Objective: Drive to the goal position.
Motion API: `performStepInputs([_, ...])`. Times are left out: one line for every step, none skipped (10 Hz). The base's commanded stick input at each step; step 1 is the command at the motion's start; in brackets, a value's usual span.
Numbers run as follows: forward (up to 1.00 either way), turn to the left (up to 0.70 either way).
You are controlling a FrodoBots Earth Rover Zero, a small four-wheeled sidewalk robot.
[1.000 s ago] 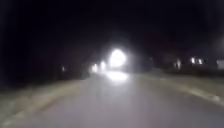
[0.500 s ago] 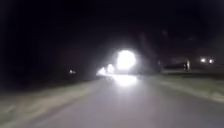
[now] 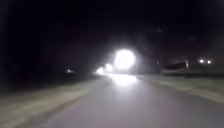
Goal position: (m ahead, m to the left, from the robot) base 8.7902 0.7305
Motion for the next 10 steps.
performStepInputs([1.0,-0.12])
performStepInputs([1.0,-0.15])
performStepInputs([1.0,-0.14])
performStepInputs([1.0,-0.1])
performStepInputs([1.0,-0.08])
performStepInputs([1.0,-0.05])
performStepInputs([1.0,-0.02])
performStepInputs([1.0,-0.01])
performStepInputs([1.0,0.0])
performStepInputs([1.0,0.0])
